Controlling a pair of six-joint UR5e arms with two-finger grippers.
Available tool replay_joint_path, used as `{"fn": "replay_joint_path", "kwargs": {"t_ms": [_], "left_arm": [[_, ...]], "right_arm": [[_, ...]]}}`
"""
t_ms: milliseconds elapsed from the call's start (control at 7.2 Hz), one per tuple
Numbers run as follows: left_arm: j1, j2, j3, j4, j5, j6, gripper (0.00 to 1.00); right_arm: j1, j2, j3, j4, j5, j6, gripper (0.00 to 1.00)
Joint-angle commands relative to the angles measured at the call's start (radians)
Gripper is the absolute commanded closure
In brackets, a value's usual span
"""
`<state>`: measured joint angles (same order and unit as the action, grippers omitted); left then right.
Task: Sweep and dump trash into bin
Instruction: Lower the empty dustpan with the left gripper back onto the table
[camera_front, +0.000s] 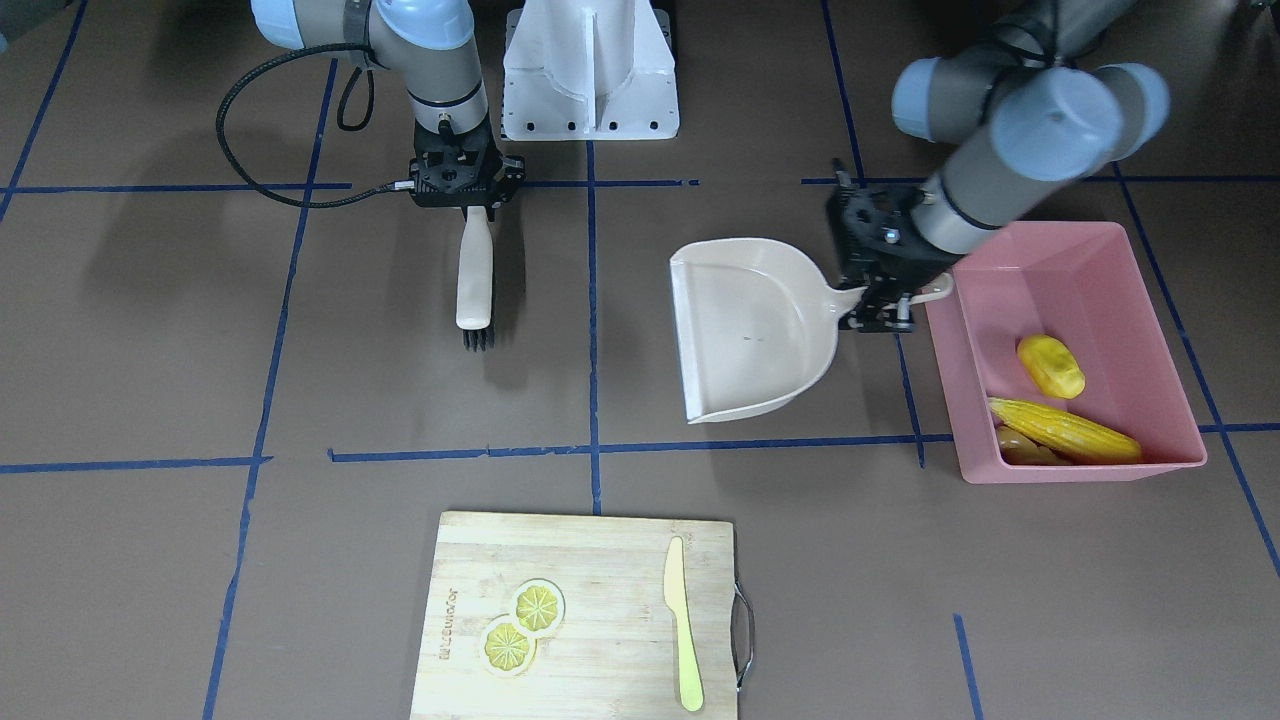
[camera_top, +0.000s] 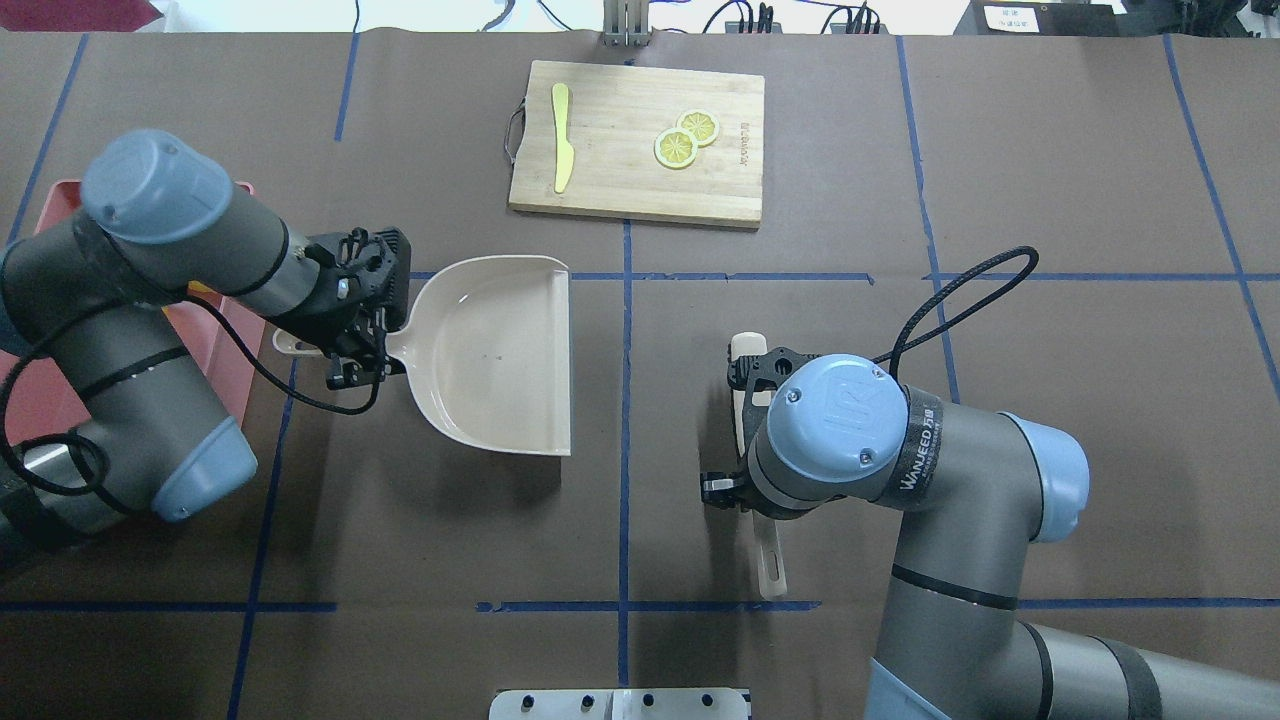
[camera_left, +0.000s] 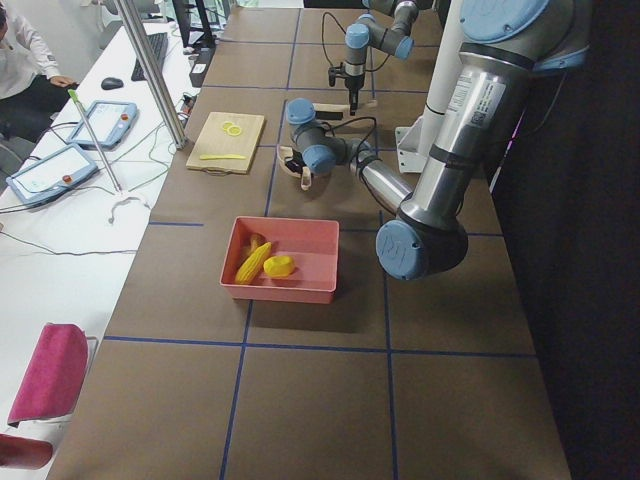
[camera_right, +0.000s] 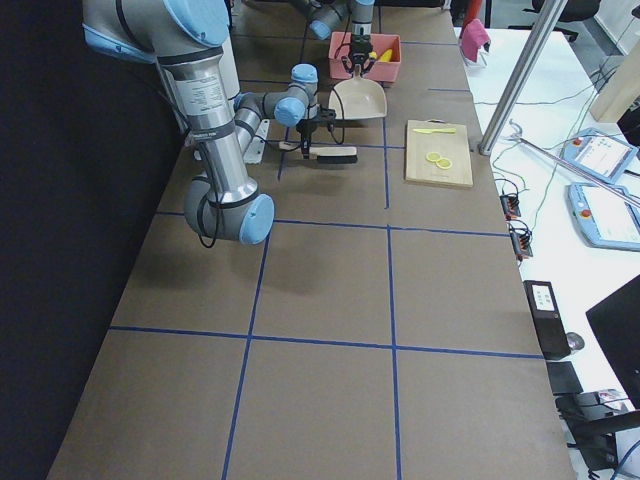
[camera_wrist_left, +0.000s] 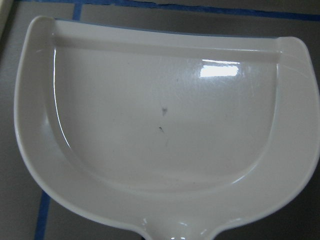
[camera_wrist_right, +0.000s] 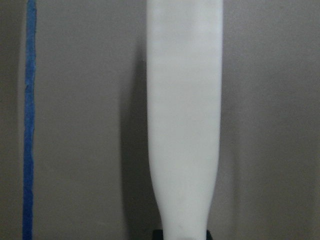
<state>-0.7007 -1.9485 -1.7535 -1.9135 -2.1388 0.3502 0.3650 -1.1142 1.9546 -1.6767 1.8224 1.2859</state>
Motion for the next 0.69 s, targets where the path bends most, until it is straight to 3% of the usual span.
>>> {"fn": "replay_joint_path", "kwargs": {"t_ms": [0, 139, 278, 417, 556], "left_arm": [[0.113, -0.012, 0.002, -0.015, 0.097, -0.101, 0.93], [0.121, -0.020, 0.006, -0.016, 0.097, -0.103, 0.90], [0.121, -0.039, 0.009, -0.013, 0.099, -0.094, 0.72], [0.133, -0.049, 0.012, -0.016, 0.100, -0.096, 0.37], [0.138, -0.049, 0.012, -0.018, 0.102, -0.096, 0.31]], "right_arm": [[0.000, 0.000, 0.001, 0.000, 0.000, 0.001, 1.00], [0.000, 0.000, 0.000, 0.000, 0.000, 0.001, 1.00], [0.000, -0.001, 0.001, 0.000, 0.000, 0.001, 1.00], [0.002, -0.001, 0.001, 0.000, 0.000, 0.001, 1.00], [0.002, -0.001, 0.001, 0.000, 0.000, 0.001, 1.00]]}}
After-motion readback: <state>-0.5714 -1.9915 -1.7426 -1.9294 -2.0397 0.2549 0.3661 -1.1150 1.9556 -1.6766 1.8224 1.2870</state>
